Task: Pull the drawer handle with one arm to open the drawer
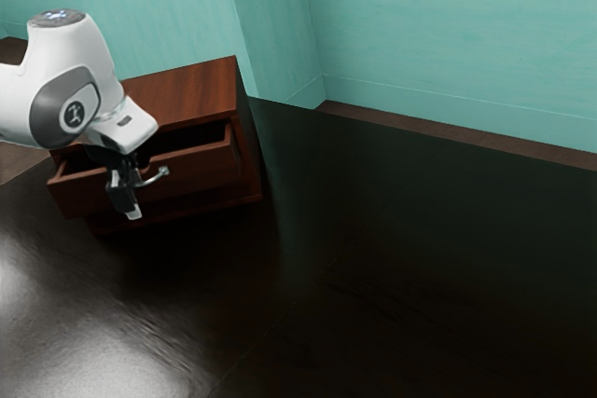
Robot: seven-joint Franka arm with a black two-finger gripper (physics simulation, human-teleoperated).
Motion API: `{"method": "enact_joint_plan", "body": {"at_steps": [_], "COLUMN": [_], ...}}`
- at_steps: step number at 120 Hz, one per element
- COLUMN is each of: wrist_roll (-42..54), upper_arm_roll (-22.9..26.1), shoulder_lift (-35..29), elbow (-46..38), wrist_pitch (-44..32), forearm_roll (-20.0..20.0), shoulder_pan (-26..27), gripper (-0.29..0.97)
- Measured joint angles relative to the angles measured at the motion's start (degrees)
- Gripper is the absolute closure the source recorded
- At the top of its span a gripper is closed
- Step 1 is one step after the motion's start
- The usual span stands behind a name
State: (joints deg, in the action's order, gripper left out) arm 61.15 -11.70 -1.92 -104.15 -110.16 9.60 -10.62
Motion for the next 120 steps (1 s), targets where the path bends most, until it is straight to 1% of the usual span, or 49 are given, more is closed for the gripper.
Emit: {"method": "enact_joint_plan", "body": {"at_steps": [19, 32, 65, 85, 114, 120], "wrist_roll": [-0.66, -1.10, -2.52, -3.35, -4.35, -4.49], "upper_arm_roll": [0.78, 1.57, 4.04, 4.37, 6.73, 7.29], "shoulder_lift": [-2.31, -4.58, -10.12, -13.03, -19.12, -19.54], "elbow": [-2.50, -4.53, -10.24, -12.55, -11.96, -10.83], "wrist_pitch": [-0.14, -0.20, -0.53, -0.61, -0.25, 0.15], "forearm_roll": [0.12, 0.22, 0.46, 0.68, 2.46, 2.58], "shoulder_pan": [-0.17, -0.41, -0.60, -0.71, -0.80, -0.81], "gripper": [0.19, 0.22, 0.21, 0.21, 0.18, 0.15]}}
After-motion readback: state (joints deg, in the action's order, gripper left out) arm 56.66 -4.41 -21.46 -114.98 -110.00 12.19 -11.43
